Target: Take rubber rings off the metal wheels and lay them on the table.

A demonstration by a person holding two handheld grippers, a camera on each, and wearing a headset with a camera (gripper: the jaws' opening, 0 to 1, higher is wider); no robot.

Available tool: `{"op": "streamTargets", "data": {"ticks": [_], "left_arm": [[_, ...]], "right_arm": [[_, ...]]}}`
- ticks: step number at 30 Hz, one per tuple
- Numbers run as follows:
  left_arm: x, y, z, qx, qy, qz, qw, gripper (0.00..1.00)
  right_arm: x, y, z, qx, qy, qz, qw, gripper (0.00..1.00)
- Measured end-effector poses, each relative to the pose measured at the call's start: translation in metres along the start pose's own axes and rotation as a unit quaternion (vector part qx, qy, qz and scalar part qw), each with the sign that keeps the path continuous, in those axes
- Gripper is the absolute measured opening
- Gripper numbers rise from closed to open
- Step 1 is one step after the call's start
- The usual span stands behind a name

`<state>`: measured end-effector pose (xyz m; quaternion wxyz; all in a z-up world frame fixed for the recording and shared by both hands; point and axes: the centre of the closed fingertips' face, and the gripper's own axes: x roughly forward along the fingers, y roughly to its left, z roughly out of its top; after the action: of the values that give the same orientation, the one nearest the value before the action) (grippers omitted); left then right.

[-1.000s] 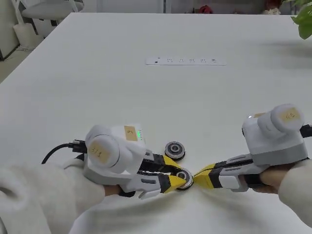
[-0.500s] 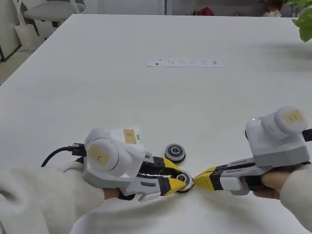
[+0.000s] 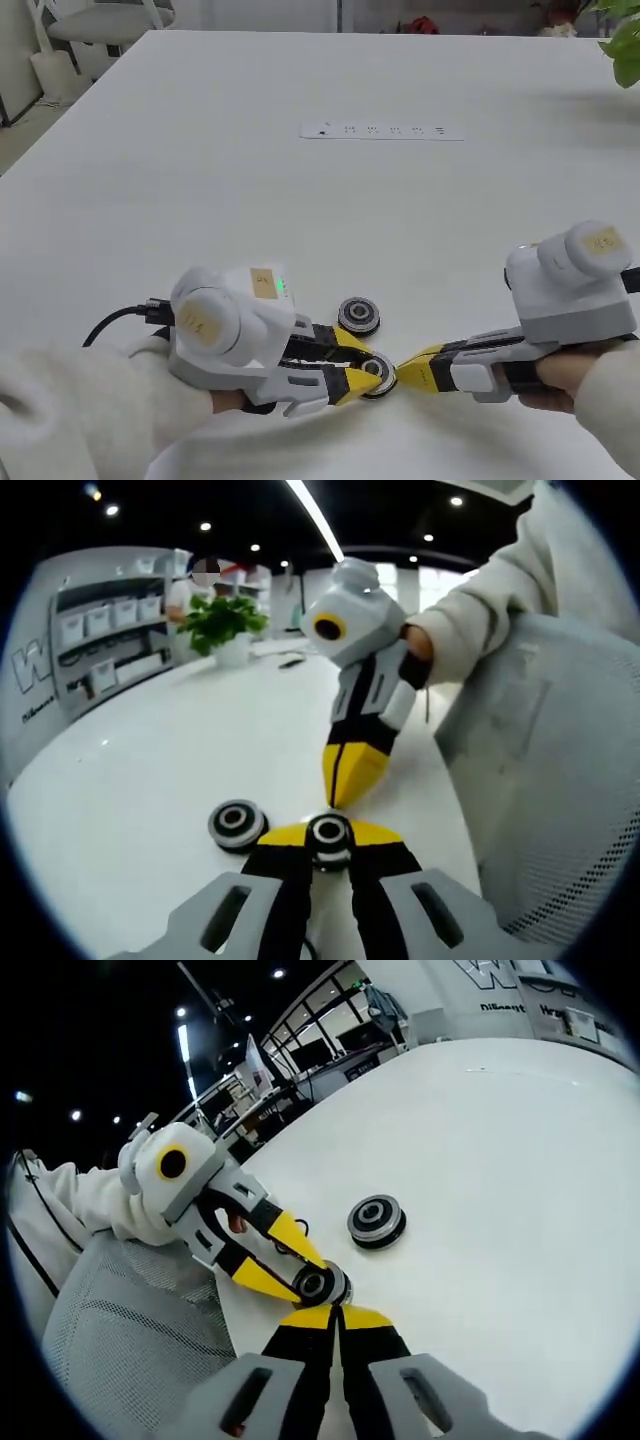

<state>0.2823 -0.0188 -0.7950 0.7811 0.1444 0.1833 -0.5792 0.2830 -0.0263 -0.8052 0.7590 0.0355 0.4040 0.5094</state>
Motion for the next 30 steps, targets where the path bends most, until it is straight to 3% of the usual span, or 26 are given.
{"op": "streamTargets", "data": {"ticks": [30], "left_arm": [[0.0003,0.0003,0.0001,-0.01,-0.006,0.002,0.9999,0.14]], "right_arm": [[0.0005,-0.0028,-0.0003,-0.018,0.008,-0.01,0.9997,0.0]]}}
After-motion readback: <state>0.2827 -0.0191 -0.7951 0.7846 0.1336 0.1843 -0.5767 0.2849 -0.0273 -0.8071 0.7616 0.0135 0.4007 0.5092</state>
